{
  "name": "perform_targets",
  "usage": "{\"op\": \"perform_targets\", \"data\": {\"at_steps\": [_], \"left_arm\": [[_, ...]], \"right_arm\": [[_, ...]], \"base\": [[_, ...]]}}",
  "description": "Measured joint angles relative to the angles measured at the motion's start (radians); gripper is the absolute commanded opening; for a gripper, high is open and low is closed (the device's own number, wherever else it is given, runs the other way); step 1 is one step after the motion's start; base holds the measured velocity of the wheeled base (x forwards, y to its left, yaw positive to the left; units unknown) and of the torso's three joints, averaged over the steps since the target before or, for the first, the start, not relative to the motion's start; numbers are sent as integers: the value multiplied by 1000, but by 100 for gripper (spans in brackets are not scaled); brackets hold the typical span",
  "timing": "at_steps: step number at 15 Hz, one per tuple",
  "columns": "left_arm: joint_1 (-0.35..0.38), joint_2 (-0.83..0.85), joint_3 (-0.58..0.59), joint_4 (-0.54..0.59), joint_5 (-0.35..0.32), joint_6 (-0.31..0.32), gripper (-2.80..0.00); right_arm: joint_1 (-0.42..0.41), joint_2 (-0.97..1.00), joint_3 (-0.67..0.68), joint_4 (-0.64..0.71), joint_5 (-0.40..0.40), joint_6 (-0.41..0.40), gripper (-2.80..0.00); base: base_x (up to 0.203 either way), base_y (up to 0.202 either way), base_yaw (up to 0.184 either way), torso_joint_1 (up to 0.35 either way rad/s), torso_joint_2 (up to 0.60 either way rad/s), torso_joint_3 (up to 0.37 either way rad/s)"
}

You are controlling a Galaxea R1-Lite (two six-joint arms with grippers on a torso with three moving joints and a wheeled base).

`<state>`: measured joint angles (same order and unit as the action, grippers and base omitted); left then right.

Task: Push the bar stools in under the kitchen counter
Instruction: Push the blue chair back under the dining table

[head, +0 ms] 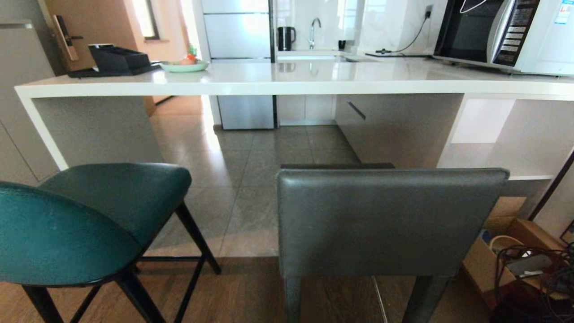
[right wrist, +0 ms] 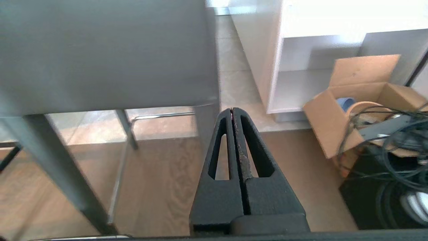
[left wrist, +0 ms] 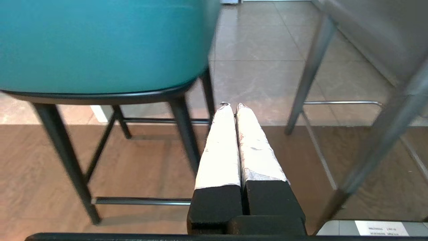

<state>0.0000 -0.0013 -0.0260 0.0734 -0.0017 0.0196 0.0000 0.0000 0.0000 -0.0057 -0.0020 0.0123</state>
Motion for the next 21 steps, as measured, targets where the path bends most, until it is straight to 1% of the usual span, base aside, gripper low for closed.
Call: {"op": "perform_targets", "data": {"at_steps": [16,17,21], "left_arm": [[1,0,0,0,0,0,-280],[1,0,0,0,0,0,-280],[1,0,0,0,0,0,-280]], "right_arm": [[0,0,0,1,0,0,-280],[-1,0,0,0,0,0,-280],[0,0,0,-1,0,0,-280]], "base": [[0,196,-1,2,3,2],[0,110,-2,-2,6,2],[0,0,0,0,0,0]]}}
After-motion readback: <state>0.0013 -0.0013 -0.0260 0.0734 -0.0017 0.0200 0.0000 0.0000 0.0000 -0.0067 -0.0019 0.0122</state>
